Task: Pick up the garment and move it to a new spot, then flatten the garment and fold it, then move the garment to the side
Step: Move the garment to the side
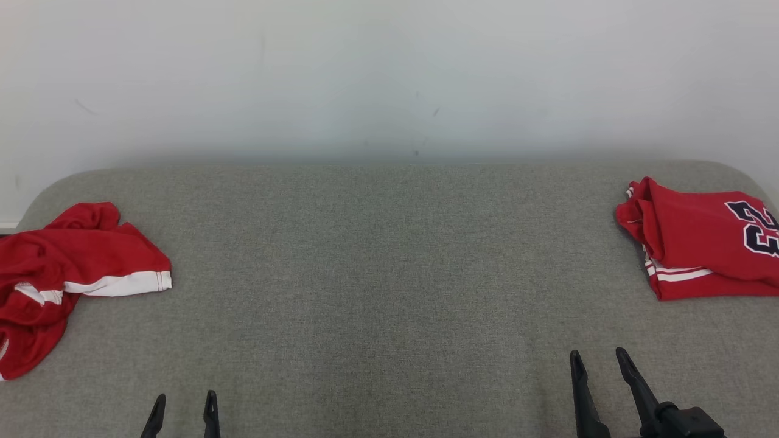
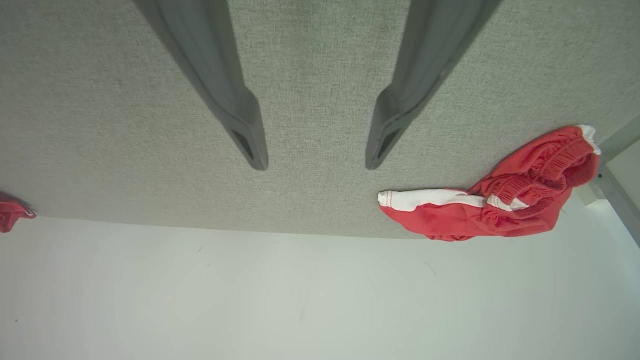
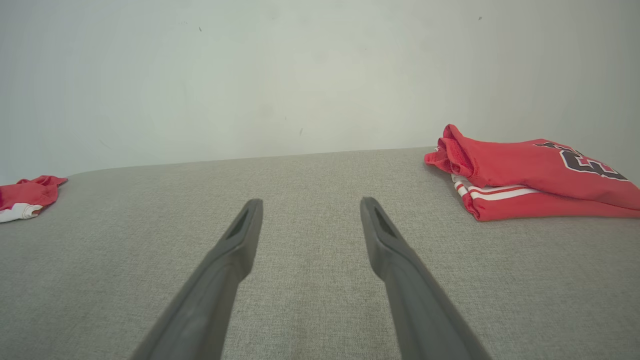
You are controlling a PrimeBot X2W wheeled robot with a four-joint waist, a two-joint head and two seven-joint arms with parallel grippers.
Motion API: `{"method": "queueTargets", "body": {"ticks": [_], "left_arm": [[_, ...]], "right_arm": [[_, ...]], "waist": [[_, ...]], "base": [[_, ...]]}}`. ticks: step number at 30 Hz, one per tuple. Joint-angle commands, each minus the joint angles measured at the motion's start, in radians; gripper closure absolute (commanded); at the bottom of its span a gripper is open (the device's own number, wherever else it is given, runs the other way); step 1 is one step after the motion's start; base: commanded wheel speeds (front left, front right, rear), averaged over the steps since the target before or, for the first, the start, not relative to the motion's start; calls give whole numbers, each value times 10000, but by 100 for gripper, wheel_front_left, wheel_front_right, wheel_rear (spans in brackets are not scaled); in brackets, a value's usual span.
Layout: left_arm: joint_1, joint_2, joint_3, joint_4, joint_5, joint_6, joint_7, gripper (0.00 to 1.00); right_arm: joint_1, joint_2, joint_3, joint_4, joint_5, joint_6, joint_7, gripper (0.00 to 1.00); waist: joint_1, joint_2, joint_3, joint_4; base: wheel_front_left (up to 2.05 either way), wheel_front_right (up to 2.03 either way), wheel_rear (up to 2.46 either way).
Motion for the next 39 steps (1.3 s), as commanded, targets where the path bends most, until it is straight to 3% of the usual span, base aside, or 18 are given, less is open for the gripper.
{"method": "queueTargets", "body": {"ticks": [1,39], "left_arm": [[-58,-13,37,16,8,-27,-24,0],[-130,-13,215,98,82,-108,-24,0]], "right_arm": [[-67,28,13,5,67,6,-6,0],[-51,28,100,-18,113,6,-6,0]], "waist": [[0,0,-1,-1],[0,0,42,-26]], "base": [[0,0,0],[0,0,0]]}}
